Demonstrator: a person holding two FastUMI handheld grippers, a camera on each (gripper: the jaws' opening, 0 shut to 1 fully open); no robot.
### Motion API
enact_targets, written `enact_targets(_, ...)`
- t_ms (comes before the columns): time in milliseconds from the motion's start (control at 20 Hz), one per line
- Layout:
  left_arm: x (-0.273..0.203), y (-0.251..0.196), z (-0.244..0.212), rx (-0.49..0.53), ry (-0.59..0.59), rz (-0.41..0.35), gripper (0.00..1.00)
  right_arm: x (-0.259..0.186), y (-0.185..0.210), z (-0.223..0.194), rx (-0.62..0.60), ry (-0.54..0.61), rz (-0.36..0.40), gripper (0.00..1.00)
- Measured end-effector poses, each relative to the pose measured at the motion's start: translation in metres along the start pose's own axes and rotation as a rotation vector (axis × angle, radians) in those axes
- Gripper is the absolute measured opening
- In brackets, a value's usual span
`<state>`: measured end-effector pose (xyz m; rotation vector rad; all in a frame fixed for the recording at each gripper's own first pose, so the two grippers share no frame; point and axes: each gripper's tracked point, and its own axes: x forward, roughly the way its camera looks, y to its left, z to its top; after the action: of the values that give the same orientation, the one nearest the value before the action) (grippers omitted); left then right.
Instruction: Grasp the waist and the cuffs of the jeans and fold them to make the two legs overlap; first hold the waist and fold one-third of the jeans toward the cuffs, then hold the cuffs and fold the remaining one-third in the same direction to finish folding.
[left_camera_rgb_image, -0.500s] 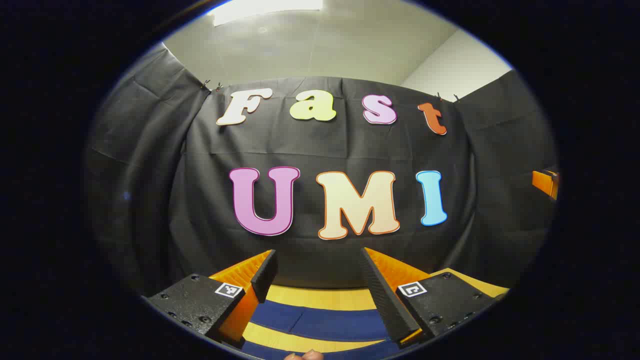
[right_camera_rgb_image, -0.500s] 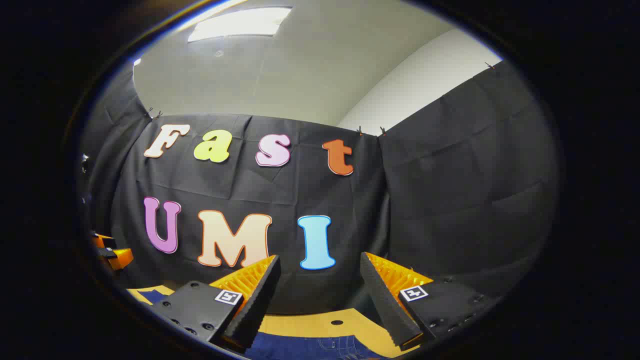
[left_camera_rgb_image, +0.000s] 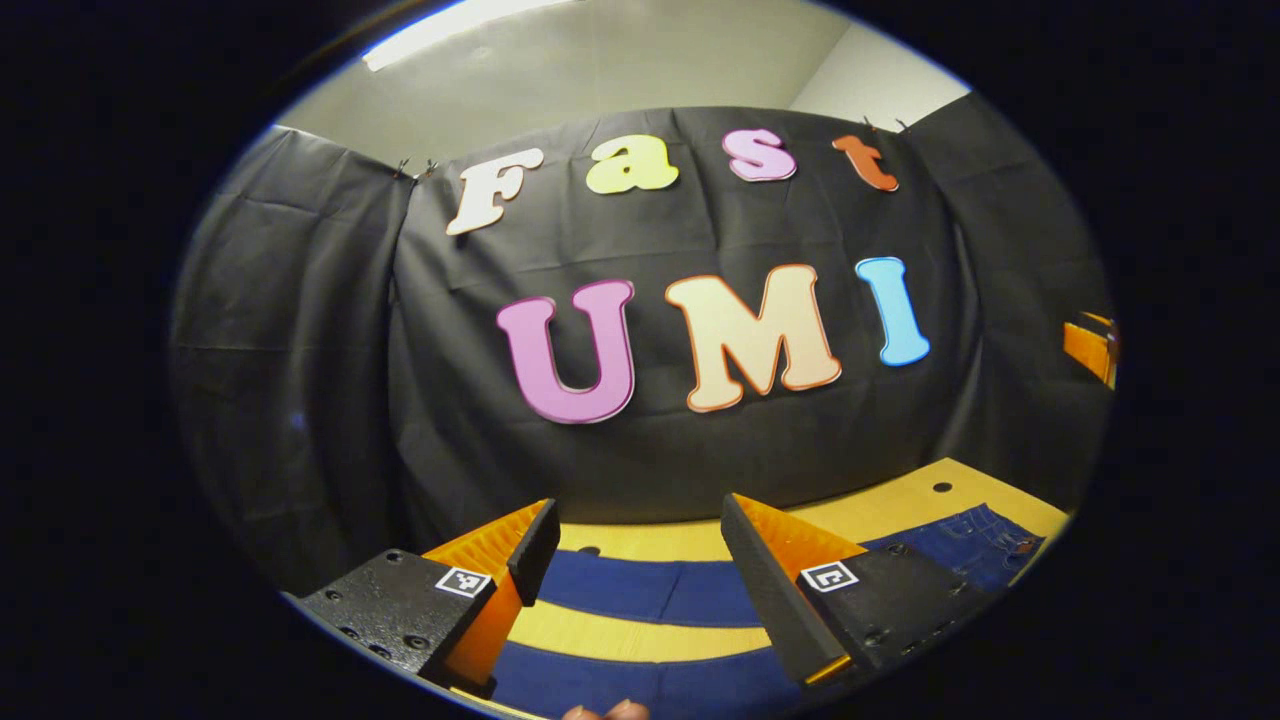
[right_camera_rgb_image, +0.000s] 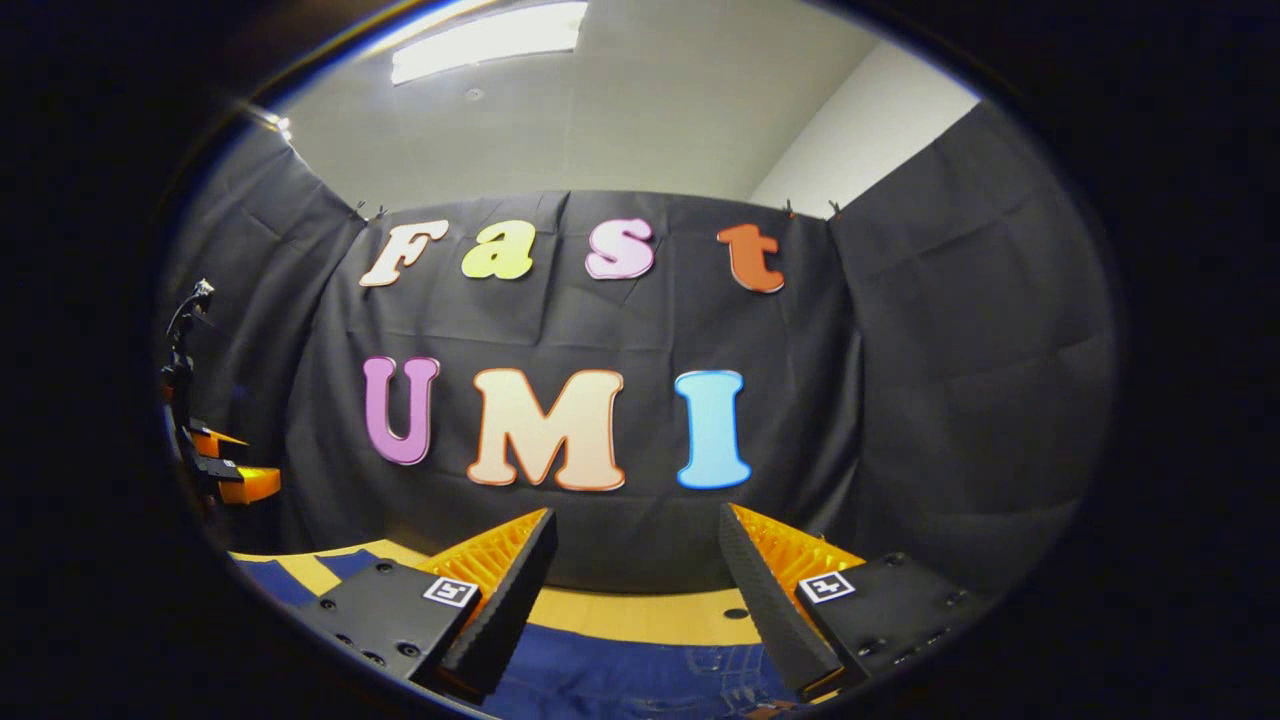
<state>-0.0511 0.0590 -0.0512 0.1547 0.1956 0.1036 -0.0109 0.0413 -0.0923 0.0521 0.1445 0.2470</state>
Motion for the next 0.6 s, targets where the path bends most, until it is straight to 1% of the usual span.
enact_targets(50,-0.004,0.009,-0.009,0.024,0.02,0.01,1.0,0.0,0.002,-0.002,0.001,0.008,0.01,1.0)
enact_targets(100,-0.006,0.017,-0.023,0.055,0.049,0.009,0.96,0.001,0.002,-0.004,-0.007,0.013,0.013,1.0)
enact_targets(200,-0.007,0.031,-0.049,0.125,0.109,-0.016,0.96,0.005,0.004,-0.004,-0.016,-0.003,0.011,1.0)
enact_targets(250,-0.009,0.039,-0.064,0.159,0.154,-0.024,0.96,0.008,0.005,-0.01,-0.007,0.007,0.007,1.0)
enact_targets(350,-0.024,0.06,-0.091,0.227,0.219,-0.038,0.95,0.016,0.02,-0.022,0.017,0.035,0.027,1.0)
enact_targets(450,-0.032,0.076,-0.119,0.287,0.295,-0.057,0.95,0.025,0.028,-0.032,0.022,0.056,0.028,1.0)
enact_targets(600,-0.041,0.096,-0.143,0.418,0.355,-0.087,0.95,0.038,0.046,-0.047,0.035,0.074,0.042,1.0)
